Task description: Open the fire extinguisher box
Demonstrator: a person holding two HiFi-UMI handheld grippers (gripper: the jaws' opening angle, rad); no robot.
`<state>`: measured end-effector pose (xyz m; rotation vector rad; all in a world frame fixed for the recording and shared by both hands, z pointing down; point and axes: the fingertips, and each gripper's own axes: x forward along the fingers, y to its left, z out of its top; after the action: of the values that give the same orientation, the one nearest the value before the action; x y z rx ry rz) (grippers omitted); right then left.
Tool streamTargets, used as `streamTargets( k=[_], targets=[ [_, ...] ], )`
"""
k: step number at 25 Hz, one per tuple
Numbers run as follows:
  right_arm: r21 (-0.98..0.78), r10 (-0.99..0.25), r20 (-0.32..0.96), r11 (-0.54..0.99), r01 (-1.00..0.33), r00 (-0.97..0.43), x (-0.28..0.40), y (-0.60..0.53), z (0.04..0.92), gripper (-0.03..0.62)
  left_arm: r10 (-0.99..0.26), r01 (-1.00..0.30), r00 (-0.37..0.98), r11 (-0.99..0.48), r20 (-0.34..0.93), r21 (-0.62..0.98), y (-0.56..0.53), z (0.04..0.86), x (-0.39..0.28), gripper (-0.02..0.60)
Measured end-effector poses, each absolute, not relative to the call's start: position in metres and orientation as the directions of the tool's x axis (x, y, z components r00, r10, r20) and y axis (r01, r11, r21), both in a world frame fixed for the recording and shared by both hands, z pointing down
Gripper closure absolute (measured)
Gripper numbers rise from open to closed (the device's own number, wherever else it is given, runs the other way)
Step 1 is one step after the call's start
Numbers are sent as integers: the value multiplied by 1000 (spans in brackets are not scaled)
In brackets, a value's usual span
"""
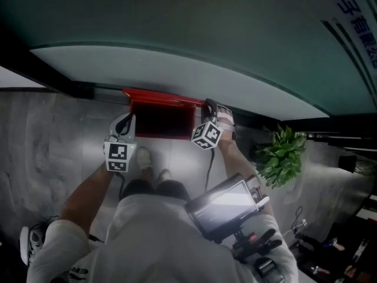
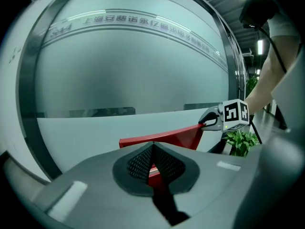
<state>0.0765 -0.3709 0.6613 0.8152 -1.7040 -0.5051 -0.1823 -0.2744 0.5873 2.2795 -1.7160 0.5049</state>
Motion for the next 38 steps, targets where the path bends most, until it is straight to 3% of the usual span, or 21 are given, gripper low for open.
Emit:
streamTargets(
  k=[10,38],
  targets=[
    [718,-773,624,624,-307,-111,73,-406,659,490,-863,-949,275,-313,423,-22,-308,593,-190,580],
    [702,-752,651,648,-295,-102,64,-498,691,494,-880,-981,153,-191,450,-39,-345,598,-184,580]
  ],
)
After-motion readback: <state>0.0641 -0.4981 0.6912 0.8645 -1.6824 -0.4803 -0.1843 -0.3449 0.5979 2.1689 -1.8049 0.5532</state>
